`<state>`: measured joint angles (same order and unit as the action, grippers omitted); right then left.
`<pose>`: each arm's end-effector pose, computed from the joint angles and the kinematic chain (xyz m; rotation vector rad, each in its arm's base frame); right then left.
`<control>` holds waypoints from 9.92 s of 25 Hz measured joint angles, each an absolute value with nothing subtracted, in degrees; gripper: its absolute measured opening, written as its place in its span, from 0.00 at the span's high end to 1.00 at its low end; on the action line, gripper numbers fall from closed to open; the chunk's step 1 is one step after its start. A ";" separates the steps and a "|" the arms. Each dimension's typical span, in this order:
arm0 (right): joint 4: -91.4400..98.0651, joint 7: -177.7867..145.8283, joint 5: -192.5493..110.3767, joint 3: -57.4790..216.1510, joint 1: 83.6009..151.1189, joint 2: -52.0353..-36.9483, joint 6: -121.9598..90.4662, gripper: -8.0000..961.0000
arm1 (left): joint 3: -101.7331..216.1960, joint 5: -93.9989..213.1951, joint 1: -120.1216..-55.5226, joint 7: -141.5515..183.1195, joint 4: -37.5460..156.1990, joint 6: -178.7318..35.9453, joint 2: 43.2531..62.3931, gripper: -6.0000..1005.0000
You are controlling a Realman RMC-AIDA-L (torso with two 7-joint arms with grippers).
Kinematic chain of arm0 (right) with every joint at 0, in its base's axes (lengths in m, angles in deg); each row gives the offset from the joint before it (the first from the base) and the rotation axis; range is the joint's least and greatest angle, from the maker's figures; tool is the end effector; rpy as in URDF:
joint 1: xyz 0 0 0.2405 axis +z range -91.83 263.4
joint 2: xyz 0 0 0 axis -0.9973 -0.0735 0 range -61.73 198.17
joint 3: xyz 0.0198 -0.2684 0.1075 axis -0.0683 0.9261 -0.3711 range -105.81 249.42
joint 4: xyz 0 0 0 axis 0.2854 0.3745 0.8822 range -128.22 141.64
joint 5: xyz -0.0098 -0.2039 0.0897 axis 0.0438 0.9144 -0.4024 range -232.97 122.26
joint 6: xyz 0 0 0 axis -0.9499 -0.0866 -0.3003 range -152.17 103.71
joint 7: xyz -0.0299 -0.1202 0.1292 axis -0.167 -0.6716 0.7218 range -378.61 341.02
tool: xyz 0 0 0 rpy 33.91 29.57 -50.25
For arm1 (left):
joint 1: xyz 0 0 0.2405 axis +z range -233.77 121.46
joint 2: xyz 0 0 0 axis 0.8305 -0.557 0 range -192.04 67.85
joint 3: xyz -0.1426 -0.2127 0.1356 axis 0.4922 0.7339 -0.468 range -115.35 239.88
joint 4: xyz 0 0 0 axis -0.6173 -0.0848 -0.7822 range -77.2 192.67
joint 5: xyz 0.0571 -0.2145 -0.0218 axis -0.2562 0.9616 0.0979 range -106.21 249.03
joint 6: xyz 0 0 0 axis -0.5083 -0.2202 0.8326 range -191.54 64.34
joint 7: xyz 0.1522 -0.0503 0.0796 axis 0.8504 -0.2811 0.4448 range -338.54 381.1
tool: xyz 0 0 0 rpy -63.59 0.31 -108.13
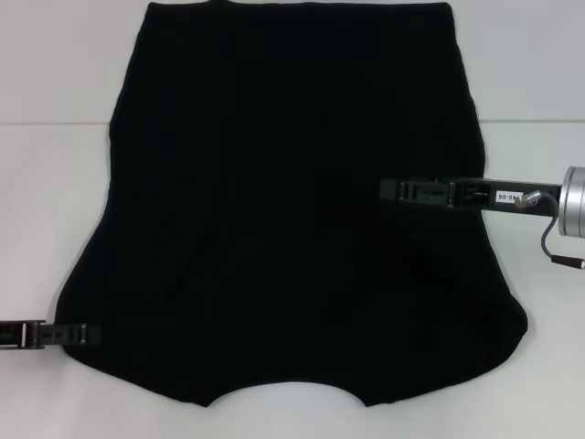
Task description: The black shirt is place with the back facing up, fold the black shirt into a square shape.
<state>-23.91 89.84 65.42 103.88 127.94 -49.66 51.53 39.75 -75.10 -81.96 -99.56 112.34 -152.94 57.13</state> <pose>0.2541 0.4432 -0.0489 -2.4526 1.2798 0.7280 -0.3926 0.3324 0.0213 -2.1832 -1.6161 -0.2278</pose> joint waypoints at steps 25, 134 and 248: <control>-23.52 89.40 65.41 103.88 127.89 -49.37 51.35 0.13 | 38.86 -75.01 -83.48 -98.25 111.72 -151.60 56.80 0.26; -24.01 77.92 79.83 90.37 108.11 -41.15 76.41 0.95 | 53.33 -69.60 -83.87 -94.65 103.80 -174.53 55.31 0.97; -20.63 84.92 69.45 91.67 125.49 -45.41 45.95 0.36 | 32.46 -60.74 -89.82 -95.22 94.92 -124.89 56.80 0.30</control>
